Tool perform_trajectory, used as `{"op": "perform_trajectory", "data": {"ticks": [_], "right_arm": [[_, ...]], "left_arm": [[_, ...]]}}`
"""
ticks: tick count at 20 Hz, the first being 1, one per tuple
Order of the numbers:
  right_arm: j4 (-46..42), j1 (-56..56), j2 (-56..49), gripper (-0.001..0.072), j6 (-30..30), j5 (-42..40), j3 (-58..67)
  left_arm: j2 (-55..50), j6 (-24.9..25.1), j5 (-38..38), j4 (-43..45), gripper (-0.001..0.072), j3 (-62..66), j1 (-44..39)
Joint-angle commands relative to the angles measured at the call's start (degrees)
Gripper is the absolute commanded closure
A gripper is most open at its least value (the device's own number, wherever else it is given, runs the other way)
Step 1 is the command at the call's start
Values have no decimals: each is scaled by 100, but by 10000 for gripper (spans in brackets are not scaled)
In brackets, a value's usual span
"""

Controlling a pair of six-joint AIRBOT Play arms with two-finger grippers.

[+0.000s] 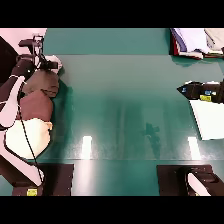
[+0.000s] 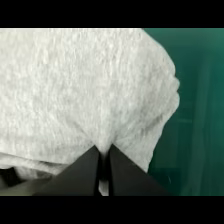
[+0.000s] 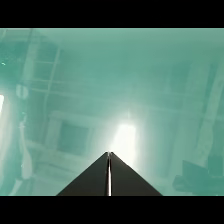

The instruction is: Fold the shirts.

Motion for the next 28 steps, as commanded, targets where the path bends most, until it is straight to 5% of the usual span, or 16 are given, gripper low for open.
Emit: {"op": "perform_trajectory", "data": {"ticks": [1, 8, 15, 20, 21, 22, 25, 28], "right_arm": [[4, 0, 0, 698, 0, -48, 125], [-66, 0, -2, 699, -2, -44, 1976], [-61, 0, 0, 699, -2, 26, 2850], [-39, 0, 4, 699, -2, 98, 2929], [-37, 0, 4, 698, -2, 166, 2929], [-37, 0, 4, 699, 0, 227, 2929], [-39, 0, 4, 698, -2, 374, 2924], [-39, 0, 4, 699, -2, 363, 2924]], "left_arm": [[63, 2, -741, -24, 682, 721, 9], [2387, 579, -2055, -310, 683, 1834, -448], [3856, 1158, -4181, -975, 683, 1742, -2430], [3541, 1211, -3598, -2146, 679, 603, -4135], [3421, 1460, -3270, -2378, 480, 376, -4371], [3300, 1517, -2981, -2490, 173, 216, -4520], [3156, 1386, -2920, -2234, 134, 184, -4367], [3187, 1047, -3956, -2011, 135, 177, -3300]]}}
